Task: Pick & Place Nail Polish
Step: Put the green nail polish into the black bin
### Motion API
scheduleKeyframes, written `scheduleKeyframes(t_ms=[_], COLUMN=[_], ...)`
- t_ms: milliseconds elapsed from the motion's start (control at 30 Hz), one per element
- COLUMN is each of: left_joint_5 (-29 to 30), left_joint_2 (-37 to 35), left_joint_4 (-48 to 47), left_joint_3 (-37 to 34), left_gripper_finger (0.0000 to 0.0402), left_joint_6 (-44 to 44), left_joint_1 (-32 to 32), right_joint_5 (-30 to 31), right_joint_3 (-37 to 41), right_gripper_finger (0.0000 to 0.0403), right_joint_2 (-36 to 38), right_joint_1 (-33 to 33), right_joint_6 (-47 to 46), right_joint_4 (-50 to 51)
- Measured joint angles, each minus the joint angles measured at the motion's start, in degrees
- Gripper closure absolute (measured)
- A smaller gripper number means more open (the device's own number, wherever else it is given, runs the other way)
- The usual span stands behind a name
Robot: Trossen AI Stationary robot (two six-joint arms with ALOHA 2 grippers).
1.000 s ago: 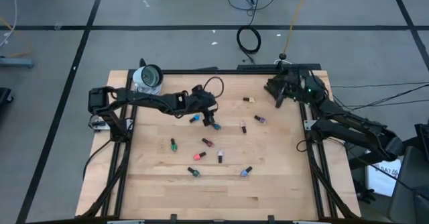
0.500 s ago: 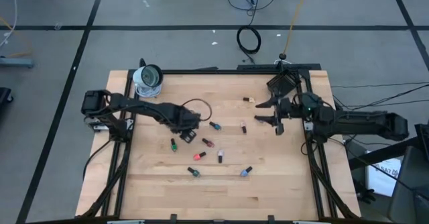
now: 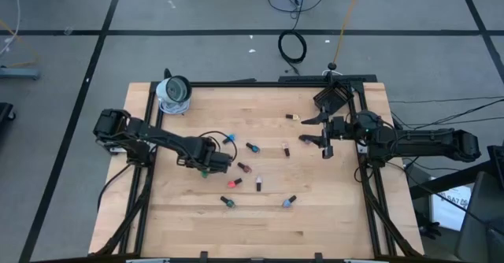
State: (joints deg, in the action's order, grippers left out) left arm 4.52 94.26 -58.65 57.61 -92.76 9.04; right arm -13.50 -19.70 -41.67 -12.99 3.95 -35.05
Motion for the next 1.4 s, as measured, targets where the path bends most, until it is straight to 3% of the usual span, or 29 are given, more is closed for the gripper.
scheduleKeyframes(t_ms=[400,833,1267,1400], left_joint_5=[-4.53,-5.43,-3.40,-3.39], left_joint_2=[-0.26,-0.20,-0.07,-0.09], left_joint_4=[14.54,15.63,15.80,16.48], left_joint_3=[-9.89,-11.53,-11.61,-11.59], left_gripper_finger=[0.0156,0.0163,0.0335,0.0366], left_joint_6=[-5.04,-0.66,3.19,5.76], left_joint_1=[-1.80,-5.30,-5.92,-5.92], right_joint_5=[-0.05,-0.07,-0.09,-0.10], right_joint_3=[0.00,0.00,-0.02,-0.02], right_gripper_finger=[0.0202,0.0202,0.0202,0.0202], right_joint_2=[-0.02,0.00,-0.02,-0.01], right_joint_1=[0.00,-0.02,-0.02,-0.02], right_joint_6=[-0.24,-1.72,-1.76,-1.76], right_joint_4=[0.13,0.15,0.17,0.17])
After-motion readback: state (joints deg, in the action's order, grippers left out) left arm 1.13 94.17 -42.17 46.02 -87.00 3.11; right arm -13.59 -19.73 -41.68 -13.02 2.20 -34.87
